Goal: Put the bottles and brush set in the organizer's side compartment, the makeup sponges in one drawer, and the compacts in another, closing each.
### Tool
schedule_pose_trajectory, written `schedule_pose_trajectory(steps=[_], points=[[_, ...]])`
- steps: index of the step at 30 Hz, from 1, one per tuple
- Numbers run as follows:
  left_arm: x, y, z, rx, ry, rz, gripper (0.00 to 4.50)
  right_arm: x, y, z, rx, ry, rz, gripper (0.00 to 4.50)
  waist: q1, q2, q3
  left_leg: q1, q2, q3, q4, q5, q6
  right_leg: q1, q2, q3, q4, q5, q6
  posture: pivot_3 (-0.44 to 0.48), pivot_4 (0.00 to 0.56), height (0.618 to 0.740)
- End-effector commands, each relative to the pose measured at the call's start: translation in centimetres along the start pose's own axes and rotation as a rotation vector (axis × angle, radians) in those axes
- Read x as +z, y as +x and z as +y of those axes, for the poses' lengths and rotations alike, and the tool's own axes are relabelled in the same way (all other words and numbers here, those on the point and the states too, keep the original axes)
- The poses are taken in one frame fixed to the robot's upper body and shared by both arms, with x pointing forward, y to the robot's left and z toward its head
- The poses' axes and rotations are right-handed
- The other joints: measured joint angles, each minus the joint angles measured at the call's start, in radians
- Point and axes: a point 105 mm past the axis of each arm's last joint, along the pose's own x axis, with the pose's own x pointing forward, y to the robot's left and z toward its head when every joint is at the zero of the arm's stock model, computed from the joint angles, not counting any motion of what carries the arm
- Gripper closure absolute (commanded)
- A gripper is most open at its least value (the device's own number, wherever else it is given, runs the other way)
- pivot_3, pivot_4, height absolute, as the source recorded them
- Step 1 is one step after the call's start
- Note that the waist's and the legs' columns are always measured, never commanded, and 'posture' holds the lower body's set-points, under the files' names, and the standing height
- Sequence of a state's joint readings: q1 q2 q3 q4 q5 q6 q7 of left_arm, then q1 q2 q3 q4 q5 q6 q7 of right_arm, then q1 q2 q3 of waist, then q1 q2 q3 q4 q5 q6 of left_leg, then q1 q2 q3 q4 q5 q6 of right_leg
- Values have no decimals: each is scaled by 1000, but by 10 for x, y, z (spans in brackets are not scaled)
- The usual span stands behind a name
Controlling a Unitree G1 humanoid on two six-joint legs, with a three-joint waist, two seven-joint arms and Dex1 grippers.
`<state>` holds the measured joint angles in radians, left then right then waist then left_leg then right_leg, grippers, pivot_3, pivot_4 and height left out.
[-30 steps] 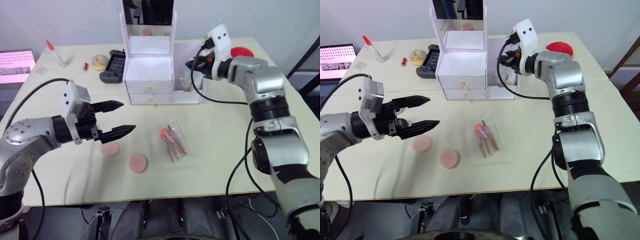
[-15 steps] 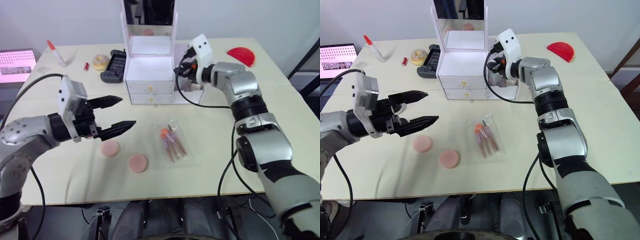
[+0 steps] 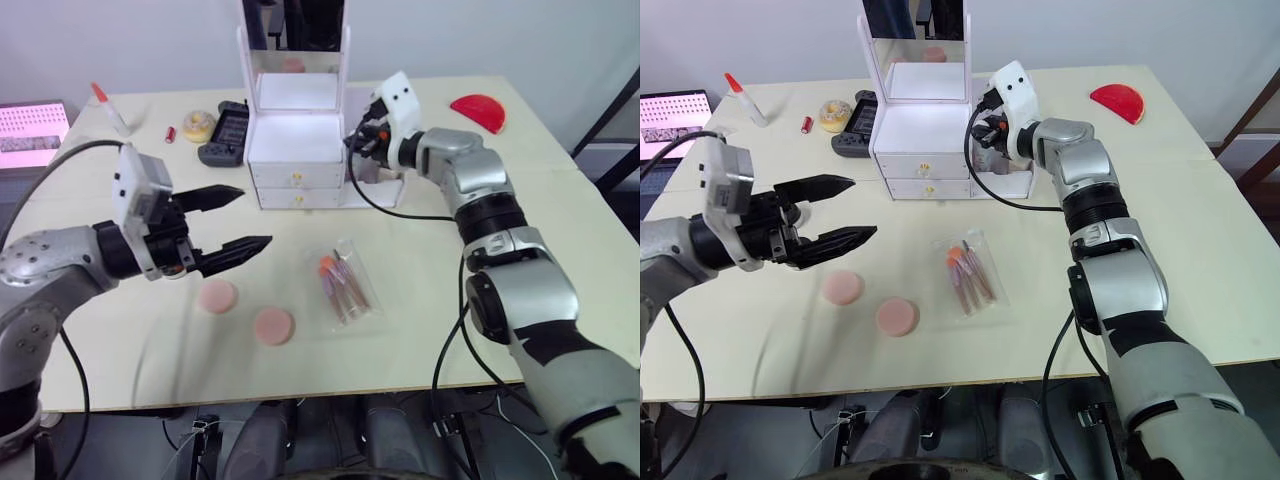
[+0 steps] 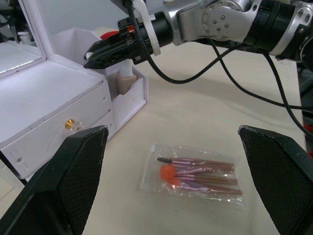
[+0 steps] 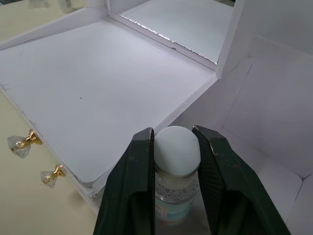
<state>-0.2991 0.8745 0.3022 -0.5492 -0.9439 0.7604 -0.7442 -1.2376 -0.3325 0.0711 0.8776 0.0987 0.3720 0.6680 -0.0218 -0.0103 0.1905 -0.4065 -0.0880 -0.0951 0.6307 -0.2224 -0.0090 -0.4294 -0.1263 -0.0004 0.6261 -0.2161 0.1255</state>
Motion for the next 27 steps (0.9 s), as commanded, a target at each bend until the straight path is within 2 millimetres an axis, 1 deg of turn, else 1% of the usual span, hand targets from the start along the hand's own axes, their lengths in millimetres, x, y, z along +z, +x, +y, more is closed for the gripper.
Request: schedule_pose_trajectory(steps=[1, 2, 3, 4, 5, 10, 14, 16, 18, 20, 21, 22, 24, 26, 27], points=[[10, -3, 2, 11, 40, -13, 0, -5, 1, 0, -4, 11, 19, 2039, 0, 0, 0, 0, 0, 0, 0, 0, 0, 0, 0, 0, 0, 0, 0, 0, 150, 738], [10, -3, 2, 10, 40, -12, 0, -3, 0, 0, -4, 11, 14, 1421, 0, 0, 0, 0, 0, 0, 0, 0, 0, 0, 0, 0, 0, 0, 0, 0, 150, 738], [10, -3, 3, 10, 40, -12, 0, -1, 0, -1, -5, 11, 10, 968, -2, 0, 0, 0, 0, 0, 0, 0, 0, 0, 0, 0, 0, 0, 0, 0, 150, 738], [10, -3, 3, 10, 40, -12, 0, 0, 0, -1, -6, 11, 5, 389, -3, 0, 0, 0, 0, 0, 0, 0, 0, 0, 0, 0, 0, 0, 0, 0, 150, 738], [10, -3, 3, 10, 40, -12, 0, 2, -1, -1, -7, 12, 1, 35, -5, 0, 0, 0, 0, 0, 0, 0, 0, 0, 0, 0, 0, 0, 0, 0, 150, 738], [9, -2, 5, 8, 38, -11, 0, 18, -7, -7, -22, 18, -43, 35, -18, 0, 0, 0, 0, -1, -1, 0, 0, -1, 1, 0, 1, 0, 0, 0, 150, 738], [9, -2, 6, 10, 37, -10, 0, 41, -21, -16, -30, 18, -106, 35, -18, 0, 0, 0, 0, -1, -1, 0, 0, -1, 1, 0, 1, 0, 0, 0, 150, 738], [8, -5, 10, 26, 32, -8, 0, 53, -37, -21, -19, 13, -148, 35, -17, 0, 0, -1, 0, -1, -1, 0, 0, -2, 1, 0, 1, 0, 0, 0, 150, 738], [4, -14, 16, 57, 34, 16, 0, 61, -59, -25, 4, -8, -183, 35, -16, 0, 0, -2, 0, -1, -1, 0, 0, -2, 1, 0, 1, 0, 0, 0, 150, 738], [1, -27, 26, 107, 23, 37, 0, 64, -87, -26, 38, -31, -207, 35, -14, 0, 0, -2, 0, -1, -1, 0, 0, -2, 1, 0, 0, 0, 0, 0, 150, 738], [-5, -38, 33, 148, 14, 61, 0, 60, -105, -27, 45, -50, -204, 35, -12, 0, 0, -2, 0, -1, -2, 0, 0, -2, 1, 0, 0, 0, 0, 0, 150, 738], [-8, -46, 37, 173, 9, 79, 0, 56, -118, -26, 50, -65, -197, 35, -13, 0, 0, -2, 0, -1, -2, 0, 0, -2, 1, 0, 0, 0, 0, 0, 150, 738], [-20, -67, 47, 243, 7, 138, 0, 43, -146, -24, 77, -78, -175, 35, -13, 0, 0, -2, 1, 0, -2, -1, 1, -2, 0, 0, -1, 0, 0, 0, 150, 738], [-31, -98, 60, 347, -8, 190, 0, 13, -181, -34, 38, -110, -89, 35, -12, 0, 0, -2, 2, 1, -2, -1, 2, -2, 0, 0, -2, 0, 0, 0, 150, 738], [-33, -108, 63, 377, -12, 201, 0, 4, -192, -35, 27, -123, -58, 35, -11, 0, 0, -2, 2, 2, -2, -1, 2, -1, 0, 0, -2, -1, 0, 0, 150, 738]])
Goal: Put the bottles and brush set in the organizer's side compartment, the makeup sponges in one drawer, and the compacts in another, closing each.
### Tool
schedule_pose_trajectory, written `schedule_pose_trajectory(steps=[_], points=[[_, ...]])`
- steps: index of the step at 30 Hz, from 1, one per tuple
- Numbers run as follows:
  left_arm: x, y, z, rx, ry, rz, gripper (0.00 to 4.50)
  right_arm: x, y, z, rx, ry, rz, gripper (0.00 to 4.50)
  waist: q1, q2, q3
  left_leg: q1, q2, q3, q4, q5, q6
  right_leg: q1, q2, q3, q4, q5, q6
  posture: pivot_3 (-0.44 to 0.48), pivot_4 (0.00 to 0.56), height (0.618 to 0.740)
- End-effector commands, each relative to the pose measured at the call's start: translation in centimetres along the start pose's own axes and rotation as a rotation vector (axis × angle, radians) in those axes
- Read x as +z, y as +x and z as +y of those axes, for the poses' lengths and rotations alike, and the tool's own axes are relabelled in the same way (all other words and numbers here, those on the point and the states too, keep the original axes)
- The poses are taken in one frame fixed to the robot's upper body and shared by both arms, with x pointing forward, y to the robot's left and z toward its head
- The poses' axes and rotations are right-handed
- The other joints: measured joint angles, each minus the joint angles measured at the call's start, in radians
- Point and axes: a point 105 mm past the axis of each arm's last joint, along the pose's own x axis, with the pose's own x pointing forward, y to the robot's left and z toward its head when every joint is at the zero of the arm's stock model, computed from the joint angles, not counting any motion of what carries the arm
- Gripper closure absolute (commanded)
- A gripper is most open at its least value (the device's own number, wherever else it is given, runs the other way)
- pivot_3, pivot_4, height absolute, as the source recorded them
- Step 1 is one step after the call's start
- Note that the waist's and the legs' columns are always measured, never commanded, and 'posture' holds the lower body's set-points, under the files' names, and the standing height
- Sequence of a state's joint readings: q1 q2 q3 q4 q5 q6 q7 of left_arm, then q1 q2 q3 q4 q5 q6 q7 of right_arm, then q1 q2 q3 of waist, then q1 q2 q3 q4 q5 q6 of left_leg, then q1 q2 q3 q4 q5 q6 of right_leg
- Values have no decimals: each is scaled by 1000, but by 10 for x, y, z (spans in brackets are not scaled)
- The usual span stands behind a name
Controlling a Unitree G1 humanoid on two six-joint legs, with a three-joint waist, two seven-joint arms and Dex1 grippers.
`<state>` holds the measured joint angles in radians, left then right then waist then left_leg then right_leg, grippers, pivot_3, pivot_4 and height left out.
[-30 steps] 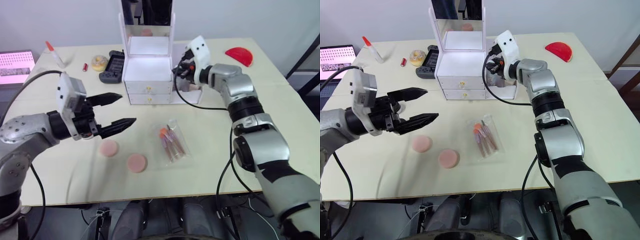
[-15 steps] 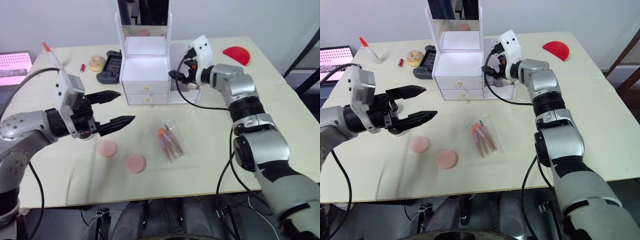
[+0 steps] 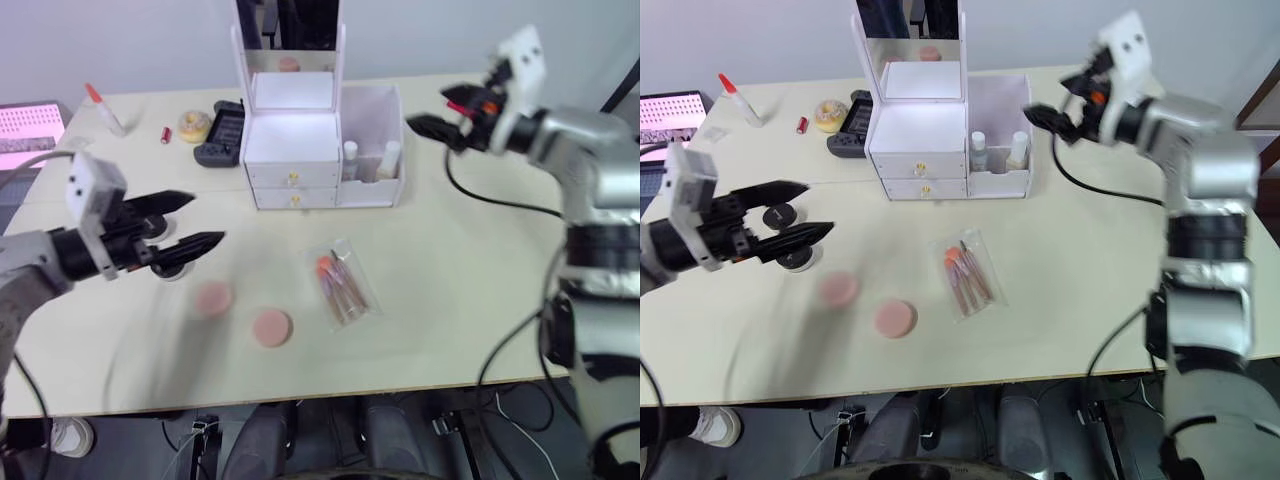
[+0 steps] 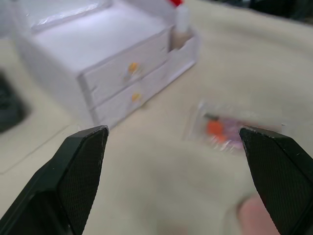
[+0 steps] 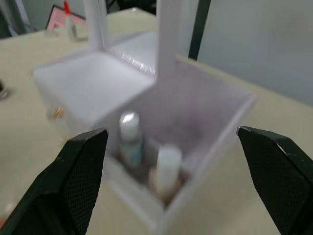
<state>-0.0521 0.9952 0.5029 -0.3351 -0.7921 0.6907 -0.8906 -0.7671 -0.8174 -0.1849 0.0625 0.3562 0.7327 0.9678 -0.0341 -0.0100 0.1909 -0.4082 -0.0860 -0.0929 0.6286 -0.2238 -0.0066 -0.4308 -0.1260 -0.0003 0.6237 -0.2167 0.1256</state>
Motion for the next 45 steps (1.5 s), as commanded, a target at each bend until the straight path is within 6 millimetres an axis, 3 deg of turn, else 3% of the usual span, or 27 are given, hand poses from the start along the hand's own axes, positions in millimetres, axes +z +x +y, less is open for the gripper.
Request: schedule_pose_trajectory(steps=[1, 3, 9, 13, 17, 28, 33, 36, 40, 45], points=[[-1, -37, 30, 159, 42, 9, 0, -6, -44, 1, -10, -70, 29, 35, 1, 0, 0, 0, 1, 2, 0, 0, 0, 0, 0, 0, -1, 0, 0, 0, 150, 738], [-16, -65, 49, 283, 24, 52, 0, -49, -87, -3, -54, -45, 176, 35, 7, 0, 0, 0, 3, 4, 1, 0, 0, 1, 0, 0, -4, -1, -3, 0, 150, 738], [-64, -128, 78, 485, -26, 191, 0, -102, -167, -15, -235, 27, 289, 35, 21, 0, -1, 1, 6, 10, 2, -2, 2, 3, 0, 3, -9, -1, -5, 0, 150, 738], [-78, -148, 89, 549, -31, 216, 0, -112, -195, -21, -312, 54, 252, 35, 23, -1, -1, 1, 8, 10, 2, -4, -2, 4, 0, 1, -11, -1, -6, 0, 150, 738], [-79, -150, 95, 569, -25, 192, 0, -111, -201, -28, -383, 54, 190, 35, 23, -1, -1, 1, 8, 9, 1, -4, -2, 4, -3, 0, -11, 0, -7, 0, 150, 738], [-61, -123, 86, 484, -9, 147, 0, -103, -186, -18, -342, 79, 166, 35, 23, -1, -1, 1, 8, 9, 1, -4, -1, 3, -3, -1, -11, 0, -7, 0, 150, 738], [-47, -74, 68, 343, 17, 102, 0, -81, -155, 6, -195, 59, 139, 35, 25, -1, -1, 1, 9, 9, 2, -4, -1, 4, -2, -1, -10, 0, -6, 0, 150, 738], [-37, -35, 44, 216, 35, 63, 0, -66, -128, 31, -59, 55, 116, 35, 25, -1, -1, 1, 9, 9, 3, -3, 0, 4, -2, -1, -10, 1, -6, 0, 150, 738], [-20, 30, -14, -37, 52, -21, 0, -50, -74, 73, 160, 33, 109, 35, 23, -1, -1, 1, 9, 9, 4, -3, 1, 4, 0, 0, -10, 3, -3, 0, 150, 738], [-16, 75, -61, -240, 62, -56, 0, -49, -28, 101, 302, 106, 141, 35, 26, -2, -1, 0, 9, 9, 4, -3, 1, 3, 1, 0, -10, 4, -3, 0, 150, 738]])
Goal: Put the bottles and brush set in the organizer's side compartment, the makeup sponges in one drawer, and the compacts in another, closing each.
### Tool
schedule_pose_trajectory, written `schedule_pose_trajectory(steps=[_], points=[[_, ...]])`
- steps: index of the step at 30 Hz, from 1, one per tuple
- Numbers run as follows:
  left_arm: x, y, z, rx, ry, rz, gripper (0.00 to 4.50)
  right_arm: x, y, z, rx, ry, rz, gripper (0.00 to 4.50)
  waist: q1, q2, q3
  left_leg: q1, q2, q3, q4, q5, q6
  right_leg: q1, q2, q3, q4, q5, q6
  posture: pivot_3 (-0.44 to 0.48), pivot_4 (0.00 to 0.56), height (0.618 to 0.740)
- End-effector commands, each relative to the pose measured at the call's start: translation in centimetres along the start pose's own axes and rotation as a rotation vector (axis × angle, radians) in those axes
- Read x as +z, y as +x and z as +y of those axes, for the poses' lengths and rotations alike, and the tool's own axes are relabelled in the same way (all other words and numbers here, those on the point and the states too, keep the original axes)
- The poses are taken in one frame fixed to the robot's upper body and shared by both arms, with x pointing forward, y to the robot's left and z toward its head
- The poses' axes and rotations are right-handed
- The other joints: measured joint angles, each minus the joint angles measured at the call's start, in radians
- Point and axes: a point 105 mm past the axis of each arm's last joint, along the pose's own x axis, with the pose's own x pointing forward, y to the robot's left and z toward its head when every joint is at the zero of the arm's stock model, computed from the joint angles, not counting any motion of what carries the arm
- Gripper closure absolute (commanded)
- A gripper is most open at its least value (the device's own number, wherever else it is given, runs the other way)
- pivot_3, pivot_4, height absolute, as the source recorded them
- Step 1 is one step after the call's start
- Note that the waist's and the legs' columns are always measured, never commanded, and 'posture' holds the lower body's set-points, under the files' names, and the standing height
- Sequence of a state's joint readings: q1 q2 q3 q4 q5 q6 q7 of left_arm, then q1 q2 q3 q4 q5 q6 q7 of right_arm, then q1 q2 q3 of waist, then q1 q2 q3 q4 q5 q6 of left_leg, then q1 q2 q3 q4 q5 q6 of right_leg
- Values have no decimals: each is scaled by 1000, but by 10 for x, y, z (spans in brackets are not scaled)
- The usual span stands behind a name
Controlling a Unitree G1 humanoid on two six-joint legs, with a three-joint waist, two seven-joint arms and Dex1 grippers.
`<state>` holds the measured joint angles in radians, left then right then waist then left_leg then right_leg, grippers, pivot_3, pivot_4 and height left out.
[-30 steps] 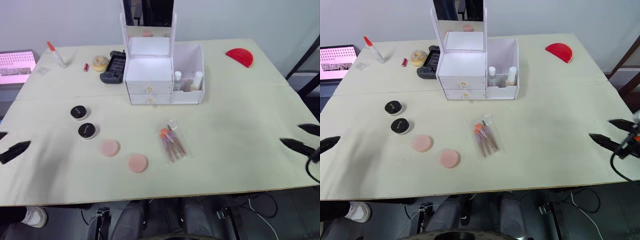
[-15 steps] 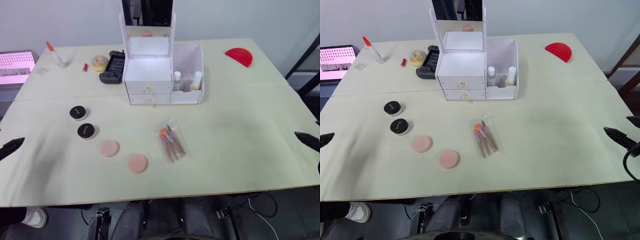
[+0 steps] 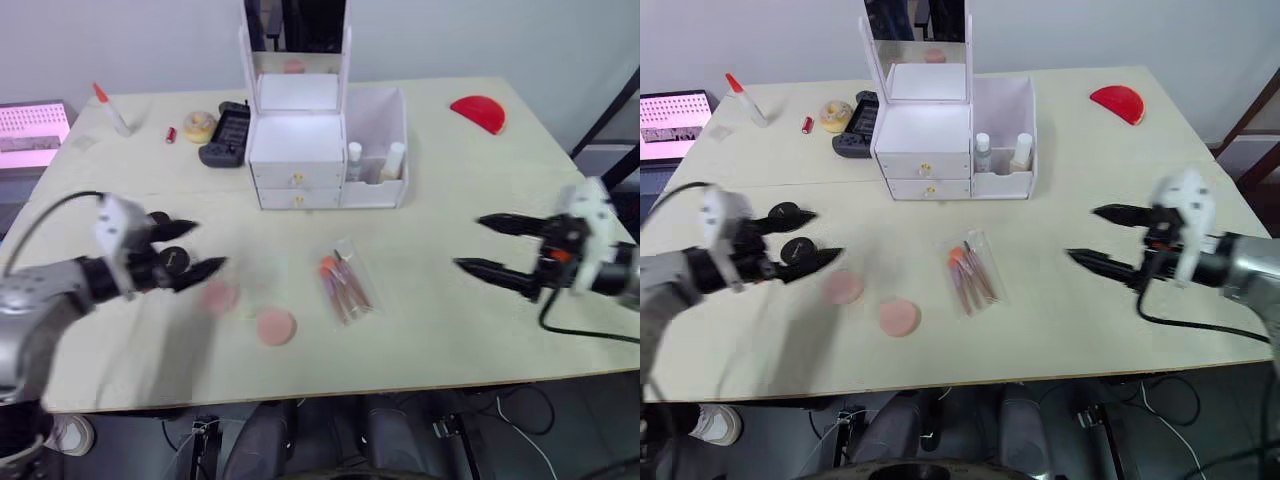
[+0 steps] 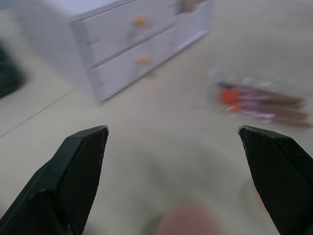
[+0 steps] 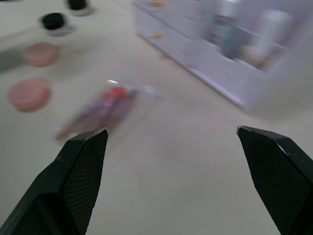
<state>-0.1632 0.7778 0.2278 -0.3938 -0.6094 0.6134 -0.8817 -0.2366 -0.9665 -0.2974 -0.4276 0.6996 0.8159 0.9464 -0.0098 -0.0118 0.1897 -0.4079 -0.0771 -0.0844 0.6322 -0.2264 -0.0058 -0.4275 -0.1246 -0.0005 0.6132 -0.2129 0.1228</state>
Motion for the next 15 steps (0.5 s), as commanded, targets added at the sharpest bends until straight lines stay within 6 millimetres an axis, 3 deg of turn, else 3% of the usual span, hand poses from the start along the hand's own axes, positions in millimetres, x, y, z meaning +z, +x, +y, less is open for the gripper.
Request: schedule_pose_trajectory(steps=[1, 4, 7, 11, 14, 15], points=[[4, 28, -25, -118, 22, -21, 0, 0, 29, 7, 64, 103, 15, 35, 1, 0, 0, 0, 0, 0, 0, 0, 0, 0, 0, 0, 0, 0, 0, 0, 150, 738], [0, 49, -44, -202, 22, -29, 0, -3, 52, 16, 138, 172, 66, 35, 2, 0, 0, -1, 0, 0, 1, 0, 0, 0, 0, 0, 0, 0, -1, 0, 150, 738], [-11, 69, -59, -260, 40, -10, 818, -9, 68, 12, 168, 305, 112, 0, 4, -1, 0, -1, 0, 0, 1, 0, 0, 0, 1, 0, 0, 0, -1, 0, 150, 738], [-17, 86, -65, -278, 21, -28, 2997, -17, 82, 9, 182, 406, 186, 0, 9, -1, 0, -1, 0, 0, 3, 0, 0, 1, 1, 0, 0, 1, -1, 0, 150, 738], [-27, 104, -70, -285, 15, -26, 4369, -22, 94, 8, 203, 510, 225, 0, 14, 0, 0, 0, 1, 1, 2, 0, 0, 0, 2, 0, 0, 2, -1, 0, 150, 738], [-29, 107, -70, -284, 18, -23, 4444, -22, 95, 8, 203, 522, 233, 0, 15, 0, 0, 0, 1, 0, 3, 0, 0, 0, 3, 0, 0, 2, -1, 0, 150, 738]])
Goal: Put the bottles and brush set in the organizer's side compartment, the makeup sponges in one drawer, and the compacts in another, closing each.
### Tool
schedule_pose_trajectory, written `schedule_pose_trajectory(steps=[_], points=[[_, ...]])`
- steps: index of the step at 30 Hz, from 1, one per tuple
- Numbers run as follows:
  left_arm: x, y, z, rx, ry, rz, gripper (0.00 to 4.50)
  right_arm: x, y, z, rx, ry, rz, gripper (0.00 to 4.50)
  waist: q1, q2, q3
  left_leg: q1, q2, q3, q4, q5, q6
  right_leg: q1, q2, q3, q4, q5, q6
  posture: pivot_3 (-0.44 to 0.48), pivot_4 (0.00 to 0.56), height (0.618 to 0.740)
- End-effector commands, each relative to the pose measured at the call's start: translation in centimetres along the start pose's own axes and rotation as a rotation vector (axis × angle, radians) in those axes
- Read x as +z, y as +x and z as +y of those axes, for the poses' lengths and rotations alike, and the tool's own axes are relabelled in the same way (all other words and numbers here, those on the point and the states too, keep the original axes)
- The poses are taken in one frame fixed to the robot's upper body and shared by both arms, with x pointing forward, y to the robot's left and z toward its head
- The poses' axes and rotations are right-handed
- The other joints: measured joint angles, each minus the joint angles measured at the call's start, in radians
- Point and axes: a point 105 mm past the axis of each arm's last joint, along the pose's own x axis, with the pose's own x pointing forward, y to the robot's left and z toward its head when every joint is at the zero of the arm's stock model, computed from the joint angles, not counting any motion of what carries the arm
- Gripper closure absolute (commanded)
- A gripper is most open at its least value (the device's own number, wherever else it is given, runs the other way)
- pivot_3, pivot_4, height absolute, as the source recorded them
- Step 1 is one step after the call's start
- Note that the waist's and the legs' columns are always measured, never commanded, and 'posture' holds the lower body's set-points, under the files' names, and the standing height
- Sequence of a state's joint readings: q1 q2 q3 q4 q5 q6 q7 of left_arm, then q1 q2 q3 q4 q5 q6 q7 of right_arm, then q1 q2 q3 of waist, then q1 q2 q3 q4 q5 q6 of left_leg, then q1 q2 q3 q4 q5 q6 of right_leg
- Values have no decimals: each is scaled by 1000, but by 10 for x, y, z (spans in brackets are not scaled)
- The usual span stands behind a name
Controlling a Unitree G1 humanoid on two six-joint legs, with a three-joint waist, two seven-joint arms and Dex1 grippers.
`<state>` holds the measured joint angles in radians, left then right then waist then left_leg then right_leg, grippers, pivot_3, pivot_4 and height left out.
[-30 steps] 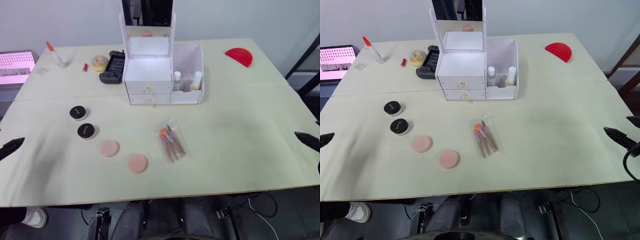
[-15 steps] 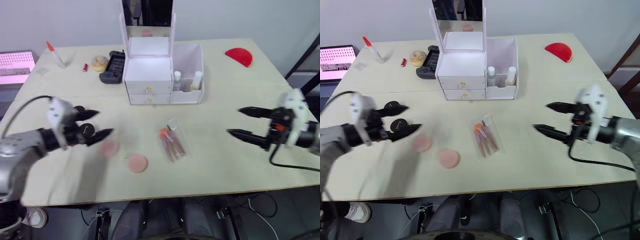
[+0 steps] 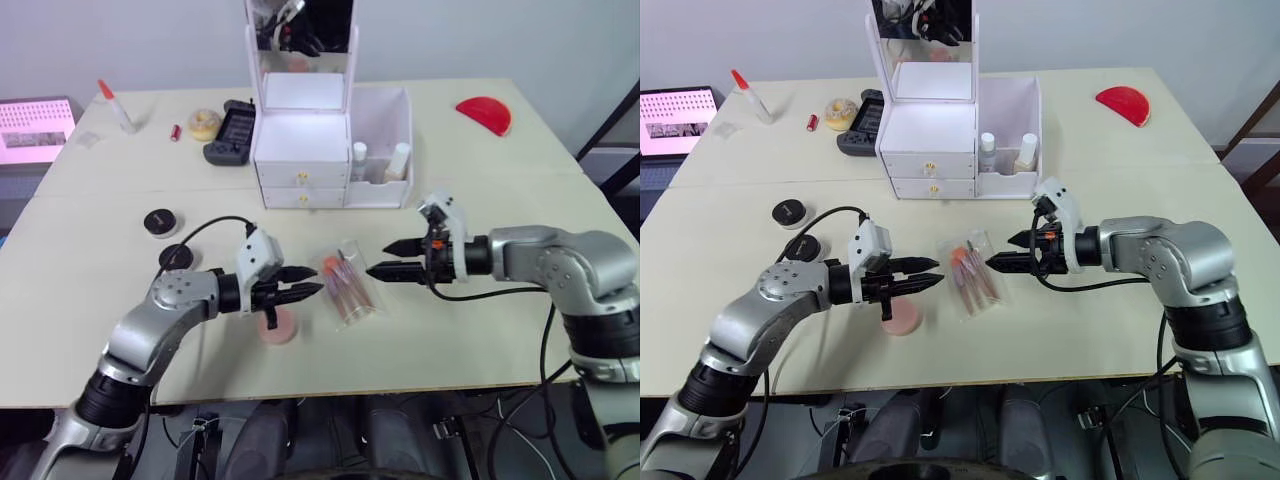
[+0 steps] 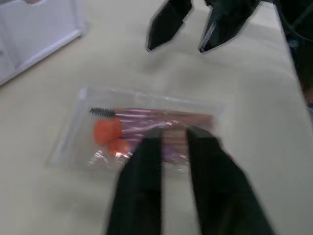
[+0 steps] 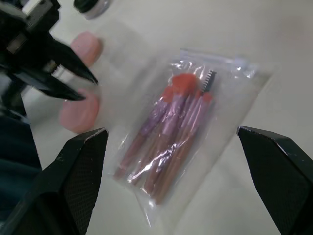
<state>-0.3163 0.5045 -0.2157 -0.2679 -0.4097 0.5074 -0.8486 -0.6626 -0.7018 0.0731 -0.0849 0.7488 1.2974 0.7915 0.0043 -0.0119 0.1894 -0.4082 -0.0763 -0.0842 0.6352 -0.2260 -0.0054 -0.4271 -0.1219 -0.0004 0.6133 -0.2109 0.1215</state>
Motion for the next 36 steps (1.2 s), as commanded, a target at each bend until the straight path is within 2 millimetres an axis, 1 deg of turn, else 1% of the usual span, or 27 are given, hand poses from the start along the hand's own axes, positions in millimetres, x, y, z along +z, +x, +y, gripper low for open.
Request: schedule_pose_trajectory(steps=[1, 5, 8, 12, 14, 21, 26, 29, 33, 34, 35, 36], points=[[-2, 11, -1, -6, 48, -1, 4444, 5, 3, -1, 6, 35, 18, 0, 3, 0, 0, 0, 0, 0, 0, 0, 0, 0, 0, 0, 0, 0, 0, 0, 150, 738], [-14, 21, 1, -8, 50, 24, 4444, -2, 13, -4, 31, 118, 65, 0, 6, 0, 0, 0, 0, 0, 0, 0, 0, 0, 1, 0, 0, 0, 0, 0, 150, 738], [-19, 26, 3, 0, 55, 35, 4444, -6, 17, -8, 30, 153, 88, 0, 6, 0, 0, 0, 0, 0, 0, 0, 0, 0, 1, 0, 1, 0, 0, 0, 150, 738], [-21, 34, 5, -2, 67, 46, 4444, -12, 28, -4, 63, 187, 119, 0, 6, 0, 0, 0, 0, 0, 0, 0, 0, 0, 1, 0, 1, 0, 0, 0, 150, 738], [-27, 38, 4, -15, 85, 77, 4444, -14, 34, -2, 82, 210, 128, 0, 5, 0, 0, 0, 0, 0, 1, 0, 0, 0, 1, 0, 1, 1, 1, 0, 150, 738], [-41, 42, 4, -46, 133, 152, 4444, -18, 52, 5, 114, 255, 154, 0, -1, 0, -2, 0, 1, 0, 1, 0, 0, 0, 2, 0, 2, 1, 2, 0, 150, 738], [-44, 42, 7, -46, 144, 162, 4444, -23, 58, -2, 68, 262, 166, 0, -2, -1, -6, 1, 1, -1, 0, 0, 0, 1, 2, 0, 2, 1, 2, 0, 150, 738], [-45, 39, 8, -50, 152, 174, 4500, -20, 58, -6, 54, 267, 153, 918, -3, 0, -8, 2, 1, -1, 0, 0, 0, 1, 2, 0, 2, 1, 2, 0, 150, 738], [-49, 36, 7, -58, 163, 195, 4500, -17, 55, -9, 52, 277, 142, 2837, -8, 0, -8, 1, 1, -1, 0, 0, 0, 1, 3, 0, 2, 1, 2, 0, 150, 738], [-50, 35, 7, -59, 164, 197, 4500, -17, 55, -9, 50, 278, 141, 3452, -10, 0, -8, 1, 1, -1, 0, 0, 0, 1, 3, 0, 2, 1, 2, 0, 150, 738], [-50, 35, 7, -59, 163, 197, 4500, -17, 54, -10, 48, 280, 141, 3945, -13, 0, -8, 1, 1, -1, 0, 0, 0, 1, 3, 0, 2, 1, 2, 0, 150, 738], [-50, 35, 7, -59, 162, 197, 4500, -17, 54, -10, 48, 281, 141, 4328, -14, 0, -8, 1, 1, -1, 0, 0, 0, 1, 2, 0, 2, 1, 2, 0, 150, 738]])
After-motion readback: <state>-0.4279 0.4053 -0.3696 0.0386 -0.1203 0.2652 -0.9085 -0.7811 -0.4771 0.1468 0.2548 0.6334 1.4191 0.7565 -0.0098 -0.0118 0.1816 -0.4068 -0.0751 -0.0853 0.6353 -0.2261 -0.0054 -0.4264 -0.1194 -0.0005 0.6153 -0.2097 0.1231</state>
